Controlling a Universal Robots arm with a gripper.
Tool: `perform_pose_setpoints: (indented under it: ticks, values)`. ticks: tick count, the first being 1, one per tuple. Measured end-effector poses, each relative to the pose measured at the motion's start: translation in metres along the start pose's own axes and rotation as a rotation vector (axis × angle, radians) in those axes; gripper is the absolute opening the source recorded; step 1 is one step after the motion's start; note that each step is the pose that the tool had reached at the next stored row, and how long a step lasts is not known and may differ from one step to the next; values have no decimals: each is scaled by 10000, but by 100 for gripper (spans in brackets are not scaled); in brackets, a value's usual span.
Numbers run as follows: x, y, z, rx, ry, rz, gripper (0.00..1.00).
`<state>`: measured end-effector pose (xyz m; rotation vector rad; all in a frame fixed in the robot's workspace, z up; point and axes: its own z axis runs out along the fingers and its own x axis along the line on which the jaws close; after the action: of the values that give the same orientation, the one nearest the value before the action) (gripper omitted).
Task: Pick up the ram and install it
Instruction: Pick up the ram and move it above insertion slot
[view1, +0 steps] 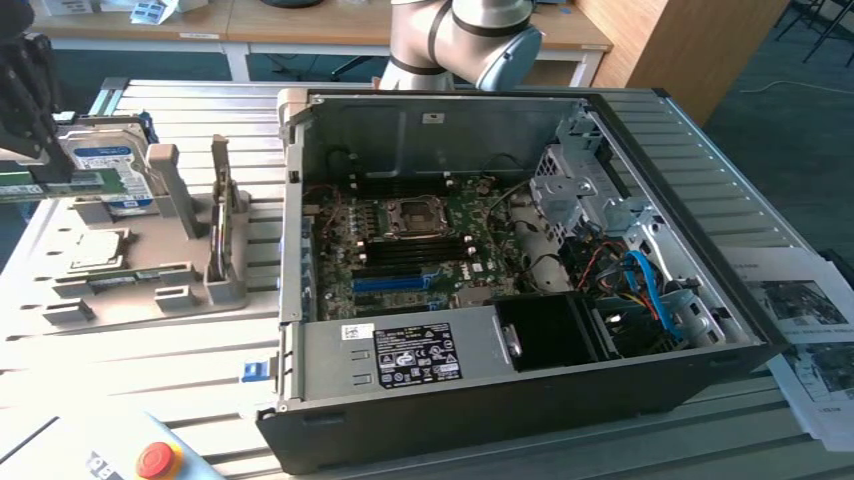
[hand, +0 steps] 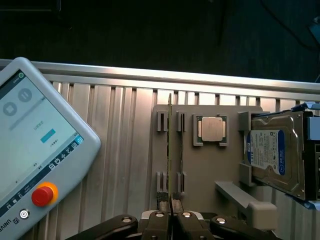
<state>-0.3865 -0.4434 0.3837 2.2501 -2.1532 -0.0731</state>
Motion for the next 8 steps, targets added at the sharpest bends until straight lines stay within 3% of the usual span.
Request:
perform_pose_setpoints:
  ticks: [8]
  values:
    - [0, 1, -17, 0, 1, 0, 12]
